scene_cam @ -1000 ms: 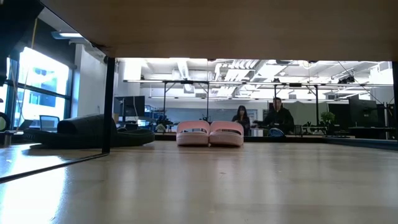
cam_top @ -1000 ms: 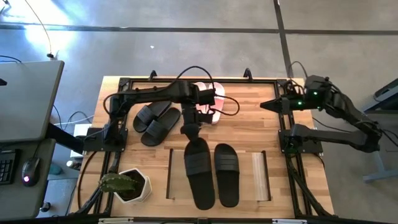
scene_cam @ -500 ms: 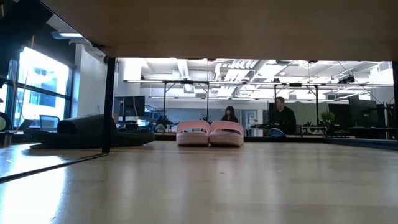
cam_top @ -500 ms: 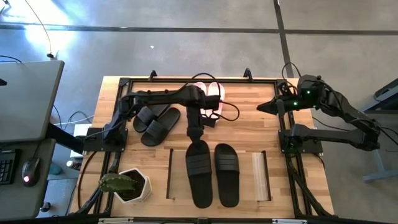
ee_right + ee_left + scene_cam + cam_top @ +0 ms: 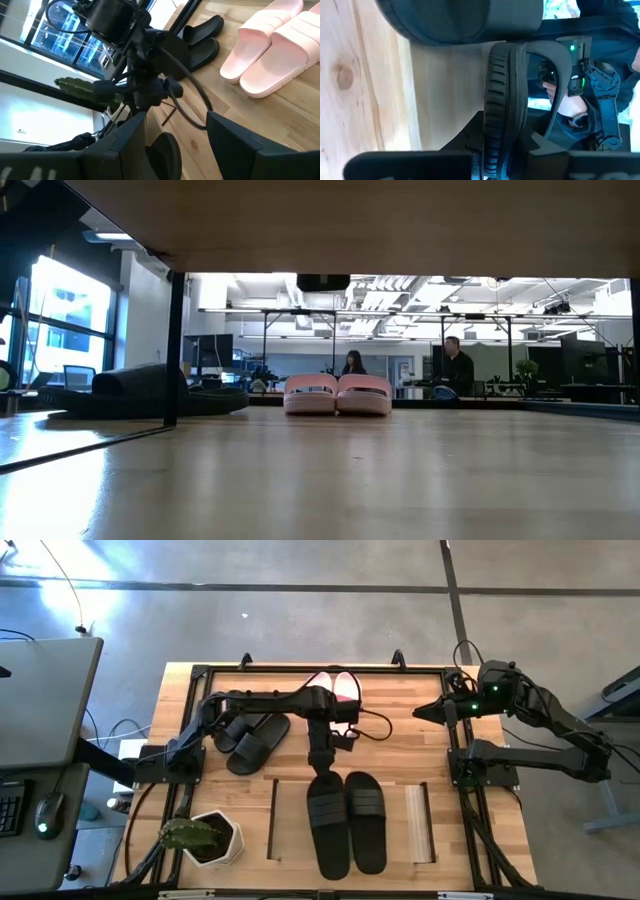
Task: Pick and place slides into the shelf
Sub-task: Put the black slipper on the shelf
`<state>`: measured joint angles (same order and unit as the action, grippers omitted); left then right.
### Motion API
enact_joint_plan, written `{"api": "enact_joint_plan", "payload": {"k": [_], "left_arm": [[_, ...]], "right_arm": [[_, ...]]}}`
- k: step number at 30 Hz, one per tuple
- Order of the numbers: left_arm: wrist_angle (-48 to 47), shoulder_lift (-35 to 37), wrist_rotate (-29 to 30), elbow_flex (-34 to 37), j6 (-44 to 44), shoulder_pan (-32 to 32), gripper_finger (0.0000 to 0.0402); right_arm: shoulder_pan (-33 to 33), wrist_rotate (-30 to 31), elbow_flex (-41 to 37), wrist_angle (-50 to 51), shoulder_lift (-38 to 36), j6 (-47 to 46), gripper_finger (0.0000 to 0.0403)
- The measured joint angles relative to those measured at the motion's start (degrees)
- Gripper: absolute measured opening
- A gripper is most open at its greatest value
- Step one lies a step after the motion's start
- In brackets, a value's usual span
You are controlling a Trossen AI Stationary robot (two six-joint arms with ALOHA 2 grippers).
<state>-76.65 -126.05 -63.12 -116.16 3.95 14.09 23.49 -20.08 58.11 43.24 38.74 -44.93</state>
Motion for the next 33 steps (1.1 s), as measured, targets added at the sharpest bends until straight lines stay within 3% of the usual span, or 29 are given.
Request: {"api": "enact_joint_plan", "payload": {"k": [11, 24, 33], "left_arm": [[0.1, -0.2, 1.1, 0.0, 0.1, 0.2, 0.0044], [0.1, -0.2, 3.0, 0.0, 0.0, 0.5, 0.0103], [0.1, -0.2, 9.5, 0.0, 0.8, 2.2, 0.0139]], "right_arm": [[0.0, 0.1, 0.0, 0.1, 0.0, 0.3, 0.0197], [0.0, 0.1, 0.0, 0.3, 0.0, 0.4, 0.0197], [0.0, 0.1, 0.0, 0.3, 0.0, 0.4, 0.0197]]}}
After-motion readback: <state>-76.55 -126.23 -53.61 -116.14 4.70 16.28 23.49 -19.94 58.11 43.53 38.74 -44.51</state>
